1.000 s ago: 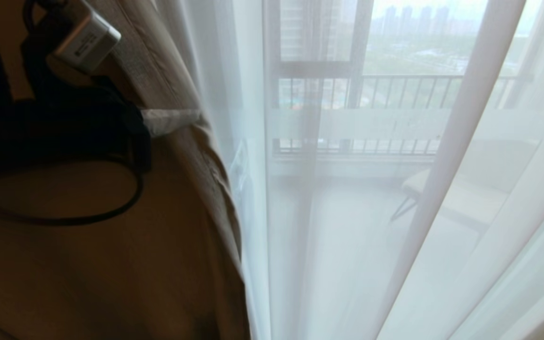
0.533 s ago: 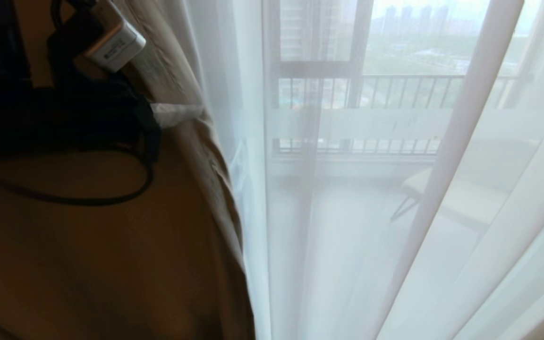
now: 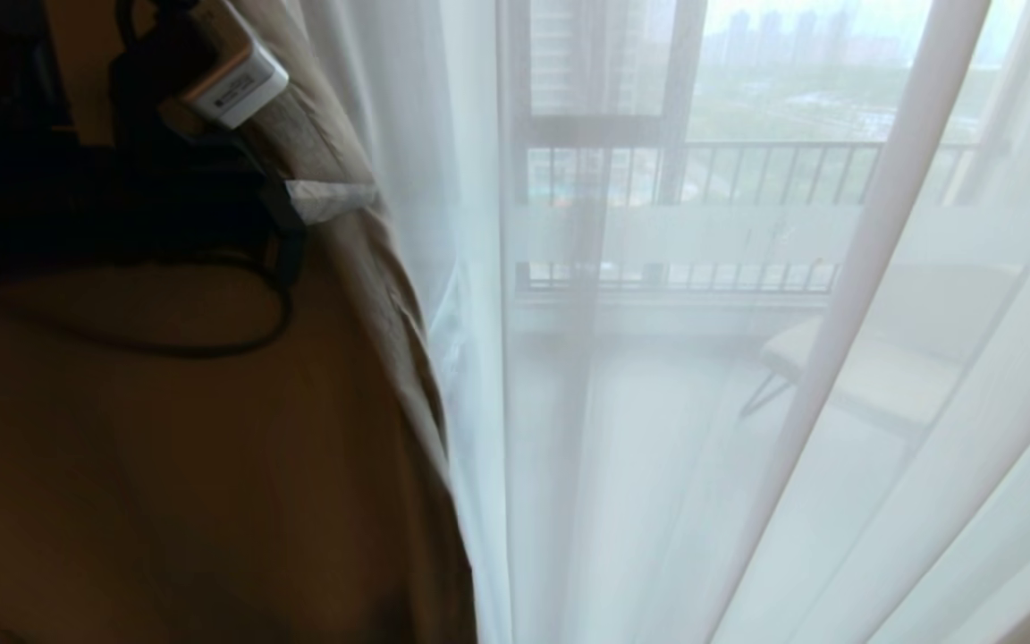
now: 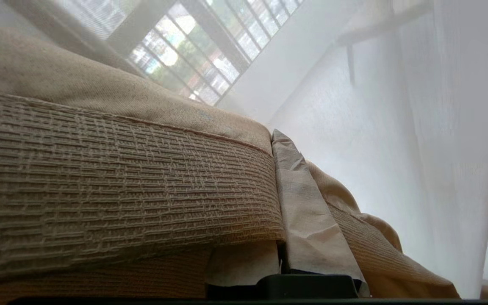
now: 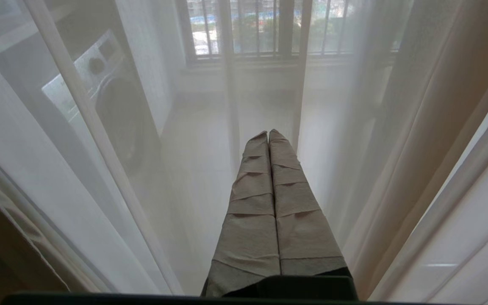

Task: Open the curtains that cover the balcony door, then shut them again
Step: Close the outer curtains on both sides

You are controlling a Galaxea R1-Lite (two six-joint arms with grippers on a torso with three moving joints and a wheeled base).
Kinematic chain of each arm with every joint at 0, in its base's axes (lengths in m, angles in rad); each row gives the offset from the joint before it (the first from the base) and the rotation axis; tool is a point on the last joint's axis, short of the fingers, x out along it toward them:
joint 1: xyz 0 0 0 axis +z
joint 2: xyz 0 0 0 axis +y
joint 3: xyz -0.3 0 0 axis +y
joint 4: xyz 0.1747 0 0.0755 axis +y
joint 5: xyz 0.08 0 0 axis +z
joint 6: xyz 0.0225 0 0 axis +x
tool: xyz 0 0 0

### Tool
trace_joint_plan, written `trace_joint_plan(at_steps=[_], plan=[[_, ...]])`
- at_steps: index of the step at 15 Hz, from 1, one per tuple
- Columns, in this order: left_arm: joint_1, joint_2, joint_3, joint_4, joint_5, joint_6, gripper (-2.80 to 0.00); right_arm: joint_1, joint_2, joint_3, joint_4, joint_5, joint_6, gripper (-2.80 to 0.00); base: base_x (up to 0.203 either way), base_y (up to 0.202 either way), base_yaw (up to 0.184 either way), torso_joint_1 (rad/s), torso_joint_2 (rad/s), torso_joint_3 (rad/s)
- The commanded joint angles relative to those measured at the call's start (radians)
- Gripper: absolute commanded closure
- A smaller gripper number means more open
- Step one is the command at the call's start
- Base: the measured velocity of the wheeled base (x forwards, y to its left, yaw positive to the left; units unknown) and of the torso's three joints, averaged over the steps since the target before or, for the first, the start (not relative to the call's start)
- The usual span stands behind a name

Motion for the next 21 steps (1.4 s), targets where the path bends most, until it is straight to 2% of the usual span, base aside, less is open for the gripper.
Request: trace_joint_plan(at_steps=[1,4,8,16,21], plan=[[-0.052,0.023,-0.025,-0.001,-0.002,0.007,0.0,0.0,0.001,0.0,0.0,0.0,0.0,0.0,0.0,0.0,0.0,0.0,0.0,0.0],[-0.161,0.064,-0.081,0.016,0.019,0.014,0.0,0.0,0.001,0.0,0.0,0.0,0.0,0.0,0.0,0.0,0.0,0.0,0.0,0.0],[-0.246,0.112,-0.138,0.024,0.055,0.03,0.0,0.0,0.001,0.0,0.0,0.0,0.0,0.0,0.0,0.0,0.0,0.0,0.0,0.0],[-0.363,0.169,-0.185,0.023,0.085,0.03,0.0,0.0,0.001,0.0,0.0,0.0,0.0,0.0,0.0,0.0,0.0,0.0,0.0,0.0],[-0.365,0.171,-0.193,0.024,0.088,0.028,0.0,0.0,0.001,0.0,0.0,0.0,0.0,0.0,0.0,0.0,0.0,0.0,0.0,0.0]])
